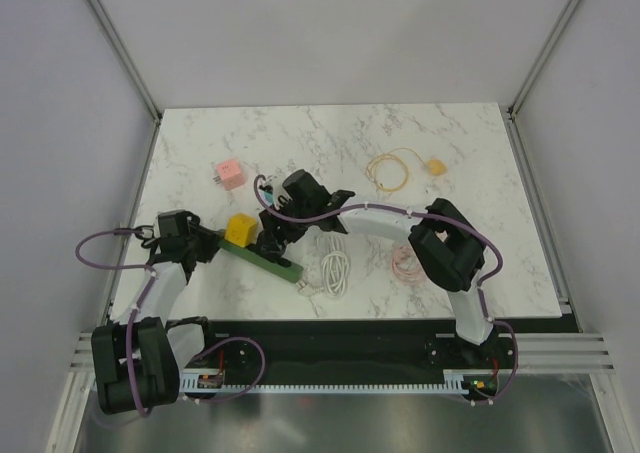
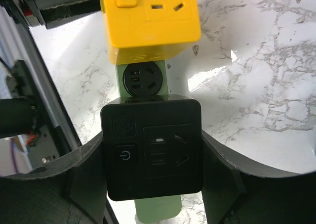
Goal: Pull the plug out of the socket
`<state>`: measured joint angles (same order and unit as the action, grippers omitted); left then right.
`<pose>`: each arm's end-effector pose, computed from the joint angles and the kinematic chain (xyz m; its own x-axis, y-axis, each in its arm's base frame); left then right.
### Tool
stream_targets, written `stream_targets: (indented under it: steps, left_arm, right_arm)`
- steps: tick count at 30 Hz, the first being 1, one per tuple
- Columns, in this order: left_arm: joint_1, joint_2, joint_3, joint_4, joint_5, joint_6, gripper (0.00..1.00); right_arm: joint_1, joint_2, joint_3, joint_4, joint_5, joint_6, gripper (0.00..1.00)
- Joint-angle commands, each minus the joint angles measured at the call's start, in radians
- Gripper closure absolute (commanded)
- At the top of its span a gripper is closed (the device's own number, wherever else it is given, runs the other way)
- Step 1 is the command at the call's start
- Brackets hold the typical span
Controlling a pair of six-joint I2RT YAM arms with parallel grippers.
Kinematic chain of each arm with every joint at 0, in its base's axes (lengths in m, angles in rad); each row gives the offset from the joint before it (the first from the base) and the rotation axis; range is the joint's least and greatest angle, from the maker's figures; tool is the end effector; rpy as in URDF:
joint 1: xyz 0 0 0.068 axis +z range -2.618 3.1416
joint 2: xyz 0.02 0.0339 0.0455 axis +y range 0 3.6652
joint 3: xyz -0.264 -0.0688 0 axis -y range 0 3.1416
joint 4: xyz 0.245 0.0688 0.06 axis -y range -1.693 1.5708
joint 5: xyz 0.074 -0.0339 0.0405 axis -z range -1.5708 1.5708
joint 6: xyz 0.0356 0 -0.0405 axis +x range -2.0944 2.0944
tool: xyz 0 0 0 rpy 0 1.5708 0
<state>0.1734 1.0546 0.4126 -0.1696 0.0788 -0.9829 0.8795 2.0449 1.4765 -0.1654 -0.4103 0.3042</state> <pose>0.1947 0.0313 0.1650 -0.2976 -0.8943 -0.3342 -0.6603 0.4456 -0.6044 0.2814 0.3623 0.1956 -0.6755 -0.3855 -0.6285 -0.7263 0.4946 0.4773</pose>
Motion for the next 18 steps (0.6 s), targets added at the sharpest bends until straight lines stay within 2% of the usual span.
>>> stream_targets:
  steps: [1,4,6,8,11,12,16,18]
  left_arm:
    - [0.015,-0.005,-0.011,-0.074,-0.143,0.092,0.98]
    - [0.012,-0.004,-0.009,-0.073,-0.145,0.092,0.98]
    - [0.012,-0.005,-0.011,-0.076,-0.146,0.093,0.98]
    - [0.009,-0.01,-0.011,-0.076,-0.148,0.095,0.98]
    - [0.009,-0.01,-0.012,-0.077,-0.152,0.095,0.98]
    - [0.009,-0.011,-0.011,-0.077,-0.152,0.093,0.98]
    - [0.009,-0.015,-0.011,-0.079,-0.154,0.095,0.98]
    - [0.011,-0.012,-0.011,-0.079,-0.154,0.095,0.98]
  right_arm:
    - [-0.007,-0.065,0.045,-0.103,0.355,-0.132,1.0]
    - [0.003,-0.061,0.044,-0.112,0.401,-0.151,1.0]
    - [0.0,-0.058,0.048,-0.111,0.38,-0.145,1.0]
    - [-0.034,-0.057,0.045,-0.083,0.219,-0.108,1.0]
    - [-0.103,-0.054,-0.002,0.056,-0.012,0.051,1.0]
    - [-0.108,-0.055,-0.005,0.078,-0.031,0.096,1.0]
    - [-0.109,-0.048,-0.002,0.089,-0.035,0.101,1.0]
    - [-0.105,-0.049,0.007,0.063,0.039,0.078,1.0]
